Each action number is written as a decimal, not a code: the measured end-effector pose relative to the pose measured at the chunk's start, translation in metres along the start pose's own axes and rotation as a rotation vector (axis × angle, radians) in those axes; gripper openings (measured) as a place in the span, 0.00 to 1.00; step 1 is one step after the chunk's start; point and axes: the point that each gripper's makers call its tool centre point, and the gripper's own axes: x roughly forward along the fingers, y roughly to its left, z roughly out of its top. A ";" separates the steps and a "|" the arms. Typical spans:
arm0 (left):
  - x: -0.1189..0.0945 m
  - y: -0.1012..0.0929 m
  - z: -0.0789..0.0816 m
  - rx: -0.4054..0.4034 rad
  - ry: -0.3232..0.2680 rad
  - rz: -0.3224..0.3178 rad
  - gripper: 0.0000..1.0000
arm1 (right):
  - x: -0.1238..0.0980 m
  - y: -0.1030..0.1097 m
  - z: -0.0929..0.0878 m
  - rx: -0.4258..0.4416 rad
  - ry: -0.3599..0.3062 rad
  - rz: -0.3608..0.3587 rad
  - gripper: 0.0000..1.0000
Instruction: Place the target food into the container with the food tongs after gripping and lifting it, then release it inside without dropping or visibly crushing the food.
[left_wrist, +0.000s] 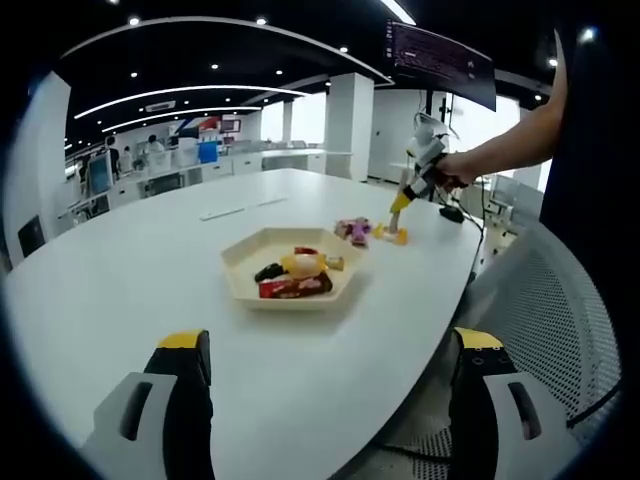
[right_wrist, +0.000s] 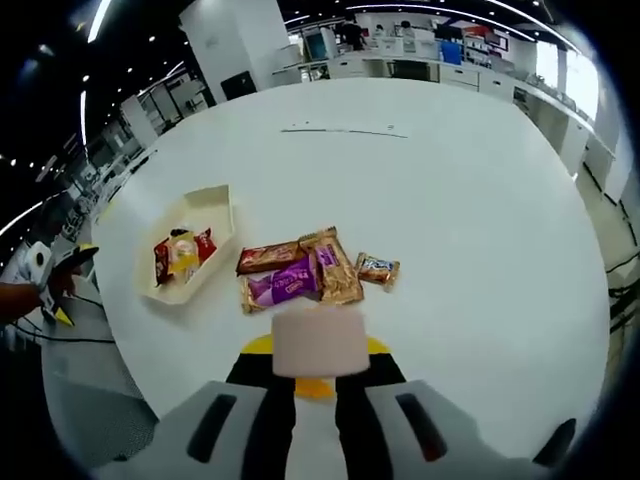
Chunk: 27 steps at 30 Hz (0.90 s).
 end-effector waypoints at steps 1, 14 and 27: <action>0.000 0.001 0.000 0.001 -0.001 0.001 0.96 | -0.001 0.000 0.000 0.003 -0.001 0.002 0.12; -0.001 0.001 0.002 0.011 -0.011 0.007 0.96 | -0.026 -0.012 0.032 -0.278 -0.049 -0.133 0.11; -0.001 0.002 0.002 0.017 -0.005 0.020 0.96 | -0.012 -0.003 0.023 -0.396 -0.004 -0.166 0.13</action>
